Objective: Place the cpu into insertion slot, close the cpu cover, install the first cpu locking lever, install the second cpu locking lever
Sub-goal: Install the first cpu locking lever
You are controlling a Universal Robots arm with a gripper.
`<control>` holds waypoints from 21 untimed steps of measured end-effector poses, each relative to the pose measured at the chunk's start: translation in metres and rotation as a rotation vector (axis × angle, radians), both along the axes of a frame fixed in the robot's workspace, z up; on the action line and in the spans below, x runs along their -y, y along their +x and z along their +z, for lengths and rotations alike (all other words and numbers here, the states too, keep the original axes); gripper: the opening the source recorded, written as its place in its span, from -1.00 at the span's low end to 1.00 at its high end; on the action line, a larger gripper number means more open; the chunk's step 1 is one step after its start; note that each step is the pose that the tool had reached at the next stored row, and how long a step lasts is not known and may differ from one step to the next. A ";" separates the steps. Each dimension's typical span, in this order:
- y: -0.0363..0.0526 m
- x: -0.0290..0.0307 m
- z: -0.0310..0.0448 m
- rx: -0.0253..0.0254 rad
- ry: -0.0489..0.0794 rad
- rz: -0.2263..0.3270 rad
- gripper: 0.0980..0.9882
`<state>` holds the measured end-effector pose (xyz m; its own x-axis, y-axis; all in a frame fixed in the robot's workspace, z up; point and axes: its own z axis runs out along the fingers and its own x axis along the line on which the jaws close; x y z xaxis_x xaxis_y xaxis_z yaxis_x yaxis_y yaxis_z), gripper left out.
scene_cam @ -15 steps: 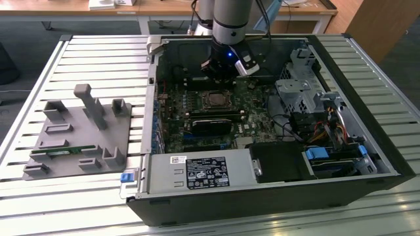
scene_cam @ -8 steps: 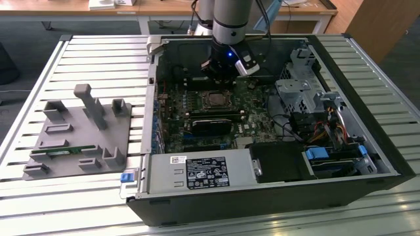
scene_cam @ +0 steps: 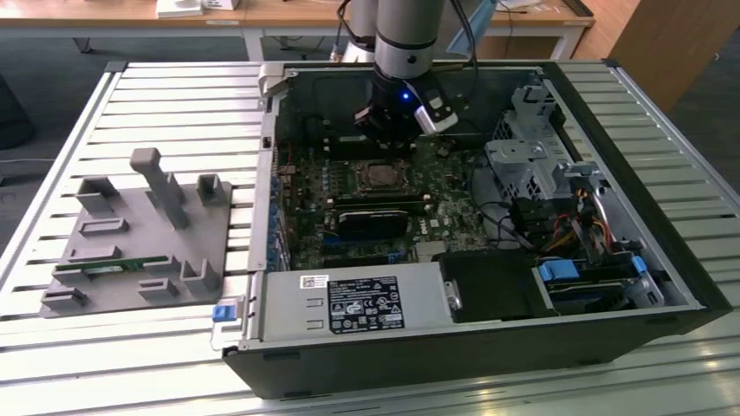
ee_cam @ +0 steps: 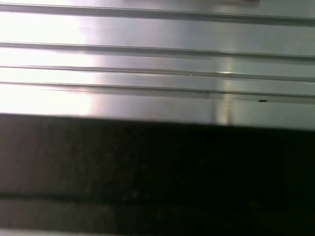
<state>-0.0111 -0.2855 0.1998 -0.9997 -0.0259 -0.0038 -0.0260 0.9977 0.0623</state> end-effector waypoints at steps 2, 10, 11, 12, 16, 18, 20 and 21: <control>0.0000 0.0000 0.0000 0.0000 -0.002 0.000 -0.98; 0.0020 -0.0003 -0.0029 -0.0019 -0.007 0.000 -0.98; 0.0022 -0.0003 -0.0030 -0.0026 -0.007 0.000 -0.98; 0.0022 -0.0003 -0.0030 -0.0027 -0.007 0.000 -0.98; 0.0023 -0.0004 0.0036 -0.0031 -0.006 0.000 -0.98; 0.0023 -0.0003 0.0095 -0.0037 -0.006 0.000 -0.98; 0.0023 -0.0003 0.0121 -0.0039 -0.006 0.000 -0.98; 0.0023 -0.0002 0.0122 -0.0038 -0.006 0.000 -0.98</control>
